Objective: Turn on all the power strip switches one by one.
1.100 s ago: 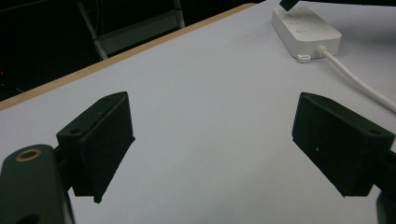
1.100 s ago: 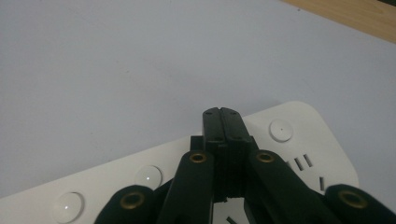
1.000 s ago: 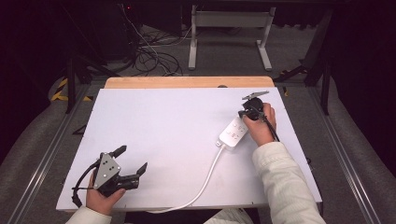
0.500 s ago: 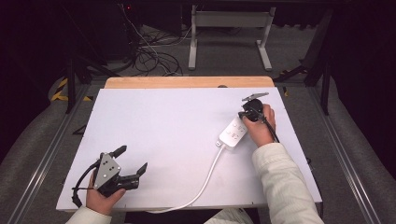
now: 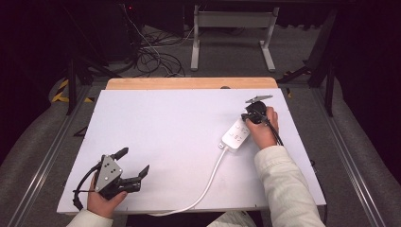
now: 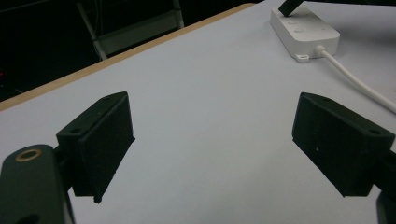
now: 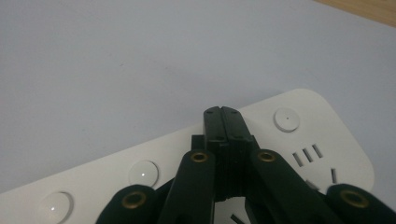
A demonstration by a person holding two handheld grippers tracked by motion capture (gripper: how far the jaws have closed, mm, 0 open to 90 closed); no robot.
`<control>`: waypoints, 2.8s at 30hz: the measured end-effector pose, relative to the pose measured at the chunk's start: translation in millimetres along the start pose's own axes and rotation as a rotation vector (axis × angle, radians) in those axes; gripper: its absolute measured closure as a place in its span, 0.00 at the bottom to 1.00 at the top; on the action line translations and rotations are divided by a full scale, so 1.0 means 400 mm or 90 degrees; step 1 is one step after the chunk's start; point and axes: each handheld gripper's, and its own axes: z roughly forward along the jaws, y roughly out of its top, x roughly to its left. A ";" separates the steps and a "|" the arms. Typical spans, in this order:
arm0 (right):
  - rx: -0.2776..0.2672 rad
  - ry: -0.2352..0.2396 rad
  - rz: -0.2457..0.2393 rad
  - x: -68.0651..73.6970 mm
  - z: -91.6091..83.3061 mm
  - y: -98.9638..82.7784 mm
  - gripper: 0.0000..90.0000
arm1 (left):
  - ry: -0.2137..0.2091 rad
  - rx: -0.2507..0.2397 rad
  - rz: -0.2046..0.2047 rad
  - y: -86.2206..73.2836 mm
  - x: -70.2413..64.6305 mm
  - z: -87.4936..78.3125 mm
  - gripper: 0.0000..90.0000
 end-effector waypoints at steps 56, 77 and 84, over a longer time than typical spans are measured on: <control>-0.072 -0.014 0.001 -0.062 -0.052 0.079 1.00 | 0.002 0.002 0.002 0.000 0.005 0.001 0.14; -0.031 -0.016 0.021 -0.085 0.011 0.033 1.00 | 0.004 0.003 0.001 -0.001 0.006 0.003 0.14; -0.017 -0.021 0.020 -0.084 0.021 0.025 1.00 | 0.004 0.003 0.001 -0.001 0.006 0.003 0.14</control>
